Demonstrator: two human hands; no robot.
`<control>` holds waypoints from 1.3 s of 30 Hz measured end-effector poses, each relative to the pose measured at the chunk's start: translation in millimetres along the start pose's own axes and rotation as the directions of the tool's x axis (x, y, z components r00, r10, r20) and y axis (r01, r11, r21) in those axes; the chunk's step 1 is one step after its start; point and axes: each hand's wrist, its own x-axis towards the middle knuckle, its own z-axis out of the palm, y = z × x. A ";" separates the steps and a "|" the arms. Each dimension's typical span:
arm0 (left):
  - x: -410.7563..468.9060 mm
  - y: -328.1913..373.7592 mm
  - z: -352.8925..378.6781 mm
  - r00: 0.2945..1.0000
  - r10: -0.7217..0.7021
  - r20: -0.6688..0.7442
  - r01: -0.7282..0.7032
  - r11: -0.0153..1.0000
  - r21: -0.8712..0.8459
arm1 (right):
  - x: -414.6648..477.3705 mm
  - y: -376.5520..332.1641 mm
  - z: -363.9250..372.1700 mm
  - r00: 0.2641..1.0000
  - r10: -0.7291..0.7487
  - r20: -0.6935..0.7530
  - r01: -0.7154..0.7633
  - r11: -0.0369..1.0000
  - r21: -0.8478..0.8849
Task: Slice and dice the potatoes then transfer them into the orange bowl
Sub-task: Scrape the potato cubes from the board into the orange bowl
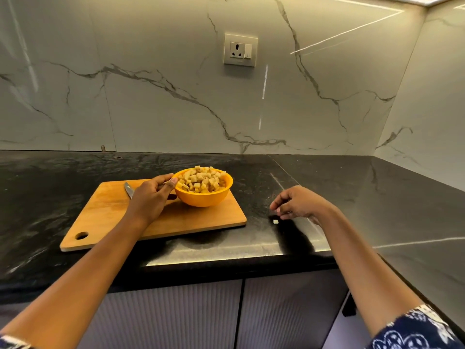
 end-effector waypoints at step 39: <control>6.8 -9.9 0.1 1.000 0.022 0.001 -0.022 0.999 -0.028 | -3.6 -52.4 6.2 0.990 -0.134 0.045 0.128 0.985 0.117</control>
